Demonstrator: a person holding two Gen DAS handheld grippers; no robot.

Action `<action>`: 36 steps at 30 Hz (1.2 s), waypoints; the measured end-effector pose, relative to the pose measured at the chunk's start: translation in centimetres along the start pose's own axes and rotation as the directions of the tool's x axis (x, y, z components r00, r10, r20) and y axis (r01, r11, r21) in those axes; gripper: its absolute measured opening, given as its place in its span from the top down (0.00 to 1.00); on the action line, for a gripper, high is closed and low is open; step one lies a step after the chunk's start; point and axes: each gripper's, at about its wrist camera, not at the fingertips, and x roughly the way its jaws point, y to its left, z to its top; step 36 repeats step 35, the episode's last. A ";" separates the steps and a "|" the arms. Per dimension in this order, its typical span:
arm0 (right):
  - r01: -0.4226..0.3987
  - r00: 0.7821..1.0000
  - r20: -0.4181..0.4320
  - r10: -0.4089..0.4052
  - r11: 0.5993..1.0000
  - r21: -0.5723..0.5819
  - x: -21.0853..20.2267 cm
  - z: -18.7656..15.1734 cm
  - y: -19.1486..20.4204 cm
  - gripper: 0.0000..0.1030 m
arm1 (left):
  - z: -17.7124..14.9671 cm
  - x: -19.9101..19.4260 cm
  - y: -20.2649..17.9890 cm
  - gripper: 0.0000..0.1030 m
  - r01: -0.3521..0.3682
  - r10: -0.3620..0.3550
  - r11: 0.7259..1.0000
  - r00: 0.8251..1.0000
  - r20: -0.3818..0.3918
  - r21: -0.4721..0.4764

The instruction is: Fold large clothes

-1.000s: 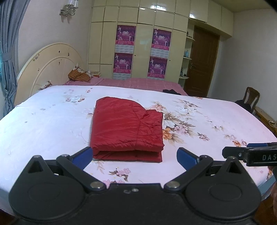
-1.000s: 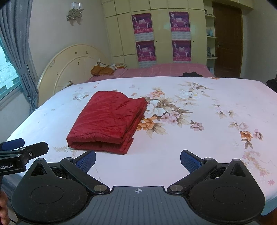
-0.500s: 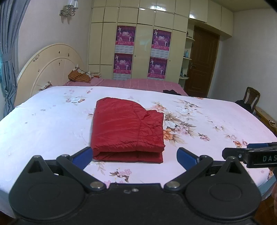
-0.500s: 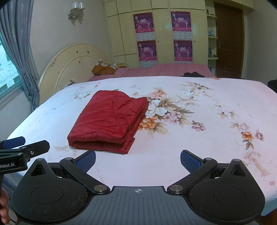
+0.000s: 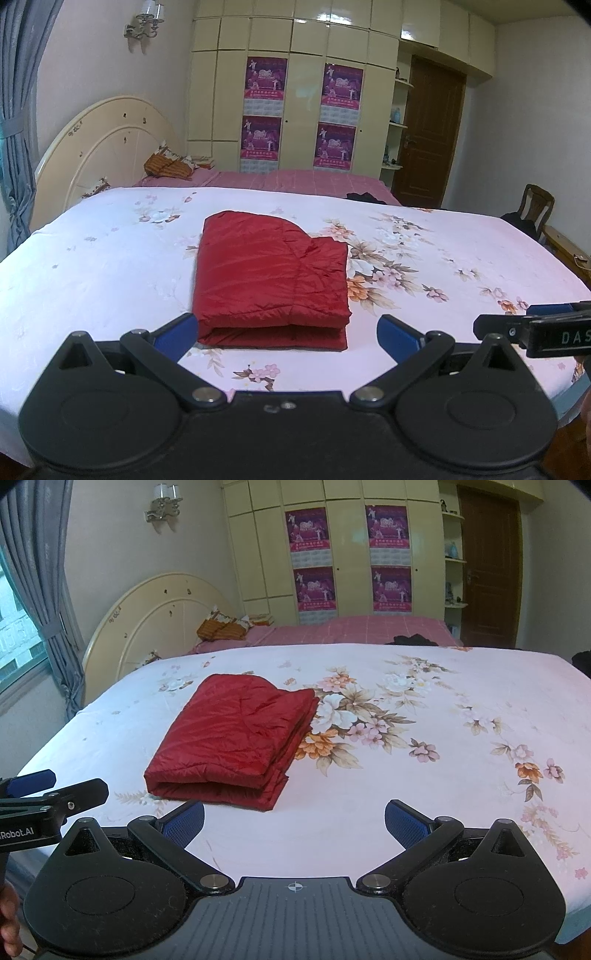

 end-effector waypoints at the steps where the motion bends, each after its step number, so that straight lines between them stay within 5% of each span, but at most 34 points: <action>1: -0.001 1.000 0.000 0.001 1.000 0.001 0.0 0.0 0.0 0.00 | 0.0 0.0 0.1 0.00 0.001 -0.001 1.000 1.000 0.000 0.001; 36: -0.025 1.000 0.009 0.025 1.000 -0.008 -0.1 0.5 -0.7 0.00 | 0.2 -0.3 0.4 0.00 0.014 -0.014 1.000 1.000 0.019 -0.017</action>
